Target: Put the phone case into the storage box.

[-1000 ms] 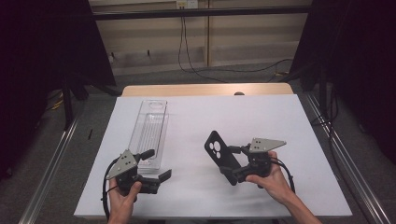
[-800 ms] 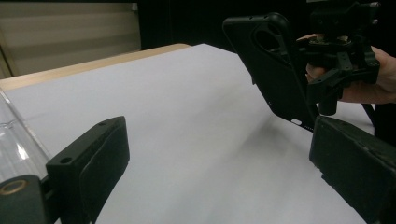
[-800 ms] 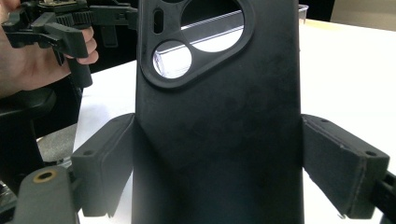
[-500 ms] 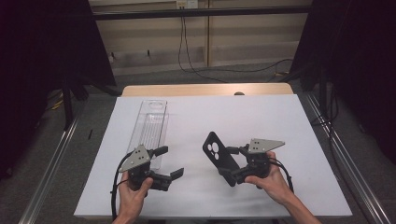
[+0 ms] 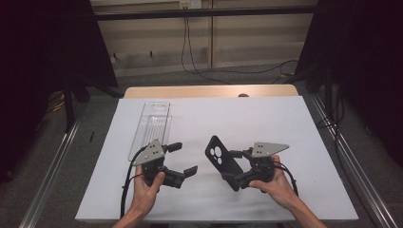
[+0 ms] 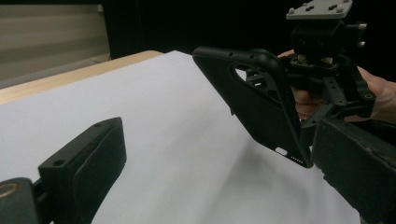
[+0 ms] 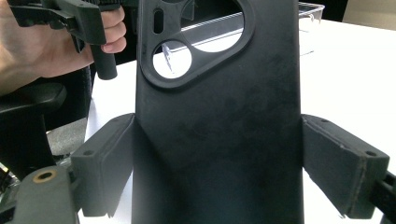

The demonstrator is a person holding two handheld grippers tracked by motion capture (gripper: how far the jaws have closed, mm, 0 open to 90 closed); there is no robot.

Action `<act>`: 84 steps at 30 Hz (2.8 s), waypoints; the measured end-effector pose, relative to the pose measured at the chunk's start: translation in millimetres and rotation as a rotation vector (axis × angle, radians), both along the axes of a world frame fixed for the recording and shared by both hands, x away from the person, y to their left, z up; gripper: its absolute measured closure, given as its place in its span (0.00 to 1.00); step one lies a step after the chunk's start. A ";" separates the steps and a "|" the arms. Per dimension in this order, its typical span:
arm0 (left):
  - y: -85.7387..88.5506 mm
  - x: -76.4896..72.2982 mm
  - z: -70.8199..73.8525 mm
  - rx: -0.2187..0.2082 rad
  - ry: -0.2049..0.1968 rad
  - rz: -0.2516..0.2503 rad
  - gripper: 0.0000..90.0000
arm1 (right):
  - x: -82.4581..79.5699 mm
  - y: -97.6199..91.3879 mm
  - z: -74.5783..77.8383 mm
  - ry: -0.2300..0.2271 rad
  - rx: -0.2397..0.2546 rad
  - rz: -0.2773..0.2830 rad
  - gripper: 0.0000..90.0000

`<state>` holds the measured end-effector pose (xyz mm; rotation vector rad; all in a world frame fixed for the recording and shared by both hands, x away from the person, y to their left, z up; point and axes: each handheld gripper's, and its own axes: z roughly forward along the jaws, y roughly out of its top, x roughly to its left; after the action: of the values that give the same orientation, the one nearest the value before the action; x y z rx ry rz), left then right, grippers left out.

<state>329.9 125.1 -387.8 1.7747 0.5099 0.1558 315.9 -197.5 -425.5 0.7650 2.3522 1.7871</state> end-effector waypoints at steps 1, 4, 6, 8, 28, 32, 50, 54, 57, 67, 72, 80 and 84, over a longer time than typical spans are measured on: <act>-0.8 1.3 0.6 0.001 -0.003 -0.005 0.04 | 0.0 0.1 -0.1 0.001 0.000 0.000 0.15; -6.6 3.2 2.1 0.007 -0.019 -0.033 0.03 | -0.3 0.7 -0.2 0.000 -0.001 0.005 0.15; -9.7 3.7 3.3 0.009 -0.024 -0.059 0.02 | -0.6 1.1 0.0 0.001 -0.001 0.009 0.15; -11.9 5.5 5.5 0.001 -0.030 -0.081 0.02 | -0.7 1.4 0.1 -0.001 -0.002 0.012 0.15; -28.7 29.1 9.2 0.022 -0.041 -0.177 0.02 | 0.2 1.5 -0.5 0.002 0.003 0.036 0.15; -30.6 28.8 7.9 0.032 -0.044 -0.194 0.02 | -0.1 1.8 -0.5 0.004 0.005 0.042 0.15; -36.0 28.6 3.4 0.036 -0.022 -0.259 0.02 | -1.2 5.6 -1.7 0.014 0.005 0.098 0.15; -36.7 28.3 4.4 0.045 -0.030 -0.275 0.02 | -1.0 5.8 -2.0 0.018 0.005 0.112 0.15; -37.2 28.3 6.0 0.050 -0.036 -0.291 0.03 | -1.0 5.9 -2.1 0.021 0.007 0.121 0.15; -40.3 30.4 6.9 0.049 -0.029 -0.361 0.05 | -1.4 6.9 -2.8 0.032 0.003 0.155 0.16; -38.8 31.7 7.2 0.049 -0.017 -0.386 0.06 | -1.2 7.1 -2.9 0.039 0.011 0.171 0.16; -39.9 31.8 5.8 0.061 -0.005 -0.413 0.06 | -1.5 7.0 -2.6 0.045 0.011 0.189 0.16; -40.3 31.4 6.2 0.063 -0.007 -0.428 0.07 | -1.5 6.7 -2.7 0.048 0.012 0.199 0.16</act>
<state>361.4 84.8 -381.6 1.9028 0.1130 -0.1224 314.5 -190.8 -428.2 0.6008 2.5309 1.8780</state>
